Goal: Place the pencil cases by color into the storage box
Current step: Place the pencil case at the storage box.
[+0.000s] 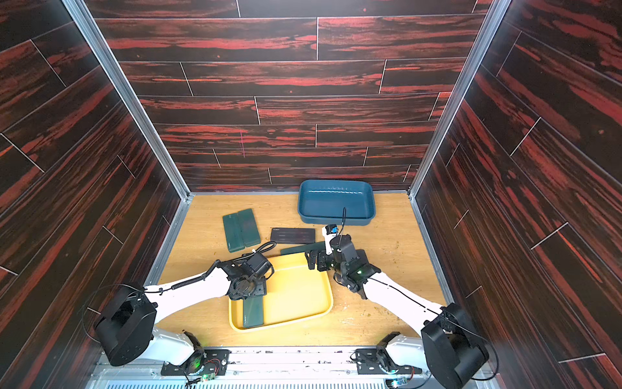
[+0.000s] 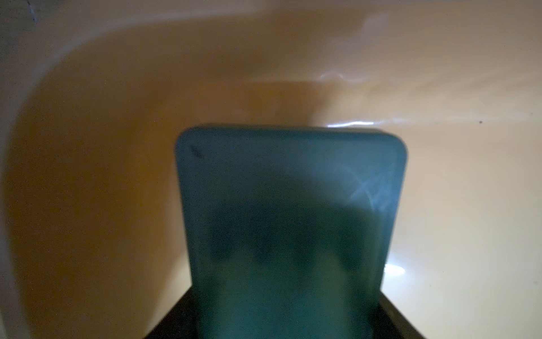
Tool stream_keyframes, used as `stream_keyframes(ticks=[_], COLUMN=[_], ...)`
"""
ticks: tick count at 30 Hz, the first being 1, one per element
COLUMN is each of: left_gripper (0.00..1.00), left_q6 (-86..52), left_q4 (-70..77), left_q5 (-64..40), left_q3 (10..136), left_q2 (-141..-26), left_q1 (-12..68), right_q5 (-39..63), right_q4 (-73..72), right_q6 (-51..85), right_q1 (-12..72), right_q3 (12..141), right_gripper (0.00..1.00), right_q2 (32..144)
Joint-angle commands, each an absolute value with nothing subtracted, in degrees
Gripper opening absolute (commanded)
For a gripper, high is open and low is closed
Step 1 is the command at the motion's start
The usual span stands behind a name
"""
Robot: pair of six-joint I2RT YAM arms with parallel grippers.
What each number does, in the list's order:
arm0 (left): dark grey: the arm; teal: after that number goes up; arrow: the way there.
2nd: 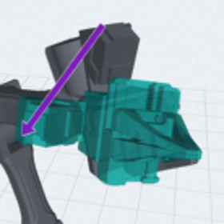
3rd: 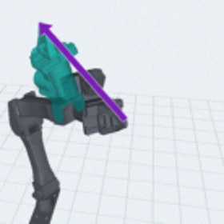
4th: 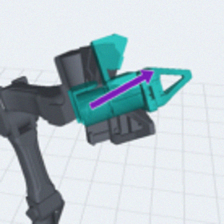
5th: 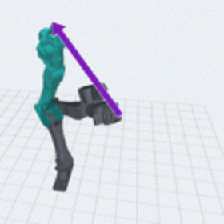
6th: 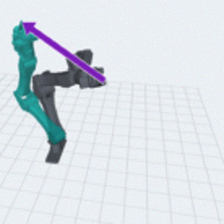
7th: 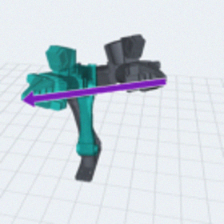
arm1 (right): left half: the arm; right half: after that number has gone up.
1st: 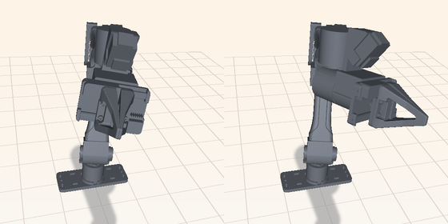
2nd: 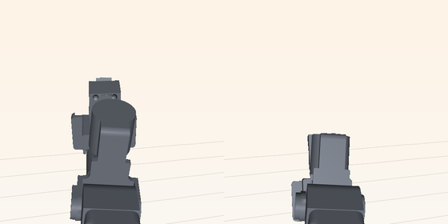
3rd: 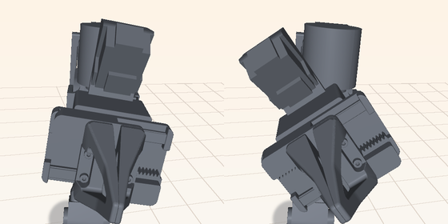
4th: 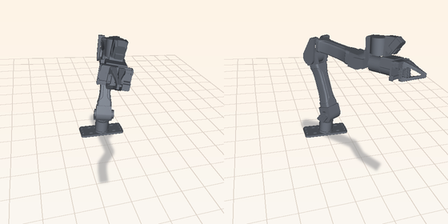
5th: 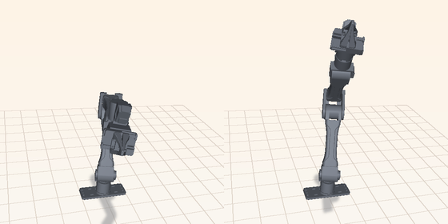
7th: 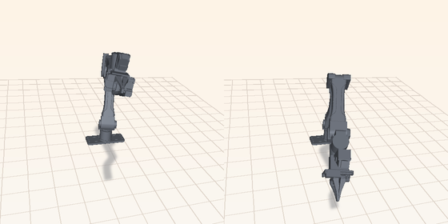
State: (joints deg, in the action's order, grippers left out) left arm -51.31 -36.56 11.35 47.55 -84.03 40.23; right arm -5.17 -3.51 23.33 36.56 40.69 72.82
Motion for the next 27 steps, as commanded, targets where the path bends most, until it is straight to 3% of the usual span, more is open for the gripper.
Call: stream_keyframes(ticks=[1, 27], left_gripper=[0.56, 0.62], left_q6=[-48.77, -40.13], left_q4=[-36.02, -34.29], left_q5=[10.89, 8.34], left_q3=[47.77, 49.92], left_q2=[-84.6, -89.88], left_q1=[37.87, 30.77], right_q5=[-5.3, -5.54], right_q4=[-4.04, -3.67], right_q6=[22.76, 22.52], right_q1=[36.31, 36.06], right_q3=[41.4, 41.66], right_gripper=[0.99, 0.99], right_q2=[74.18, 74.63])
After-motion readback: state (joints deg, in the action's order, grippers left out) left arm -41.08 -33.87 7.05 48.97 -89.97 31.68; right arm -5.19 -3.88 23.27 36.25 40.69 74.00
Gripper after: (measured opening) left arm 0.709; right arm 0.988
